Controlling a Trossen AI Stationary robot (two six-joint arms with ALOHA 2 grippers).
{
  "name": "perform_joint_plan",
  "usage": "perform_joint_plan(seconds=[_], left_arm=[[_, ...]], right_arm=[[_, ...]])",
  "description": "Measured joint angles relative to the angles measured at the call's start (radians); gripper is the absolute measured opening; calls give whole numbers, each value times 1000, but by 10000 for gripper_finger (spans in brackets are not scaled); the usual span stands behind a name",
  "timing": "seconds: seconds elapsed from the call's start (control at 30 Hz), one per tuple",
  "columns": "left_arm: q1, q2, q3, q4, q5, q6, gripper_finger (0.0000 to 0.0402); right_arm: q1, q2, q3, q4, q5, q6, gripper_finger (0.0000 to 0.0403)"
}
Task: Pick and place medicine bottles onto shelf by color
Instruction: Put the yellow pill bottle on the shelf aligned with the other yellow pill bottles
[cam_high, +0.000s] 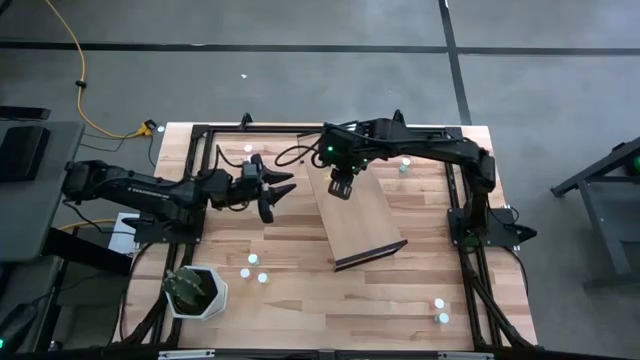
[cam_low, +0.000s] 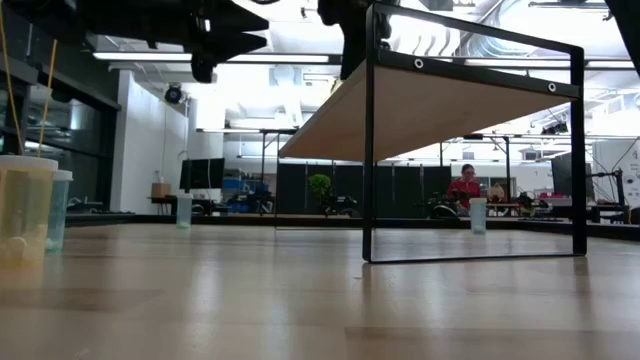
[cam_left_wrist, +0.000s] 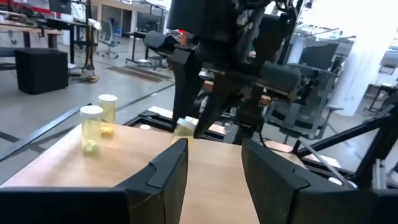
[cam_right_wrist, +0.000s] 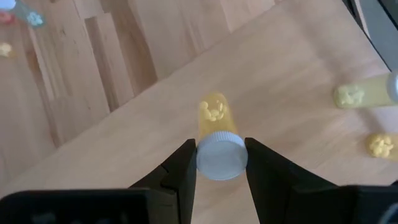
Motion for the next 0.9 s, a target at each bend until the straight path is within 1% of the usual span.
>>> perform_joint_plan(seconds=[0.13,0.23,0.3,0.47,0.5,0.63,0.9], left_arm=[[2,64,12,24,-49,0,140],[14,142,59,23,-68,2,122],[21,201,98,23,-68,14,100],[32,326,186,22,-69,55,16],[34,344,201,24,-68,58,9],[44,390,226,24,-69,63,5],[87,437,226,25,-69,33,1]], right_arm=[[1,2,0,12,-3,-25,110],[2,2,0,27,-12,-26,110],[2,2,0,35,-28,-26,110],[2,2,0,44,-53,-26,110],[2,2,0,44,-53,-26,110],[2,2,0,39,-53,-26,110],[2,2,0,37,-53,-26,110]])
